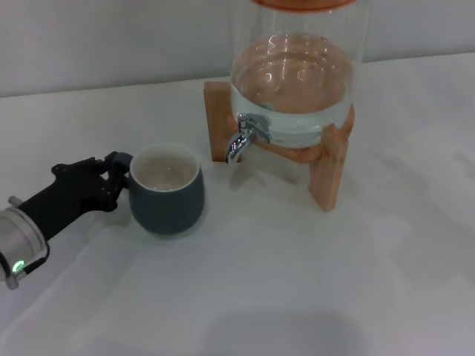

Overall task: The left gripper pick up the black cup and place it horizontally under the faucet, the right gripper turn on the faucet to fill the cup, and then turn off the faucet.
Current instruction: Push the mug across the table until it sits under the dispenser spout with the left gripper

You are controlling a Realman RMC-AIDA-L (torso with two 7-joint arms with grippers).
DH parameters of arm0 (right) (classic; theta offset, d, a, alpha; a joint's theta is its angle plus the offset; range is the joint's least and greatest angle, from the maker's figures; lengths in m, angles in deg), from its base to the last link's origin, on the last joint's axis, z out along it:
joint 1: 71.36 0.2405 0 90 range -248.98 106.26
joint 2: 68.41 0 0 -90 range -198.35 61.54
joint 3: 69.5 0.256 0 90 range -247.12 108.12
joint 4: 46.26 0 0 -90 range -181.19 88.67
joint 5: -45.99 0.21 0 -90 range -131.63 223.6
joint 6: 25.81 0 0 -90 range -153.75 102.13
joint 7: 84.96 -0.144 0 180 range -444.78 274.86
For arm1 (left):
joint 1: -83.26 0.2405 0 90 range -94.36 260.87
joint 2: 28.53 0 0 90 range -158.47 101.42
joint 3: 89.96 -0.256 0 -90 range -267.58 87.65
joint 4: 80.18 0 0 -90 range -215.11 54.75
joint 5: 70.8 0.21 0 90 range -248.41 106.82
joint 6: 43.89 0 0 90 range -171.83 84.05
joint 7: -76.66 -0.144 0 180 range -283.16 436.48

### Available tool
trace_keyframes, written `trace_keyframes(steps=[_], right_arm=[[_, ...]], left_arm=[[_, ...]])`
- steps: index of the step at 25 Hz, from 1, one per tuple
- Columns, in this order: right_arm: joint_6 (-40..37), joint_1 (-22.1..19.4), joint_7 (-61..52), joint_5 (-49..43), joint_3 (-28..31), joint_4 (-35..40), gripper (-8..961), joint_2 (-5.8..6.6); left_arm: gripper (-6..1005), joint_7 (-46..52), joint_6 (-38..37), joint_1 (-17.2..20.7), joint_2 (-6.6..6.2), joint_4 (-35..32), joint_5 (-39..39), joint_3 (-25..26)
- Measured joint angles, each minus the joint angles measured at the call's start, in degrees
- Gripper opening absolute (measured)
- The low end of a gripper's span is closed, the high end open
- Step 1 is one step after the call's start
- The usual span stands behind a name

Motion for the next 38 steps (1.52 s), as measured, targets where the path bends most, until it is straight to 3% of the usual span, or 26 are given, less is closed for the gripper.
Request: trace_keyframes(steps=[27, 38], right_arm=[[0.5, 0.1, 0.0, 0.0, 0.0, -0.1, 718, -0.09], [0.5, 0.1, 0.0, 0.4, 0.0, -0.1, 718, -0.09]], left_arm=[[138, 15.9, -5.2, -6.5, -0.01, -1.5, 0.0, -16.0], [138, 18.0, -7.2, -8.8, 0.18, -1.6, -0.1, -18.9]])
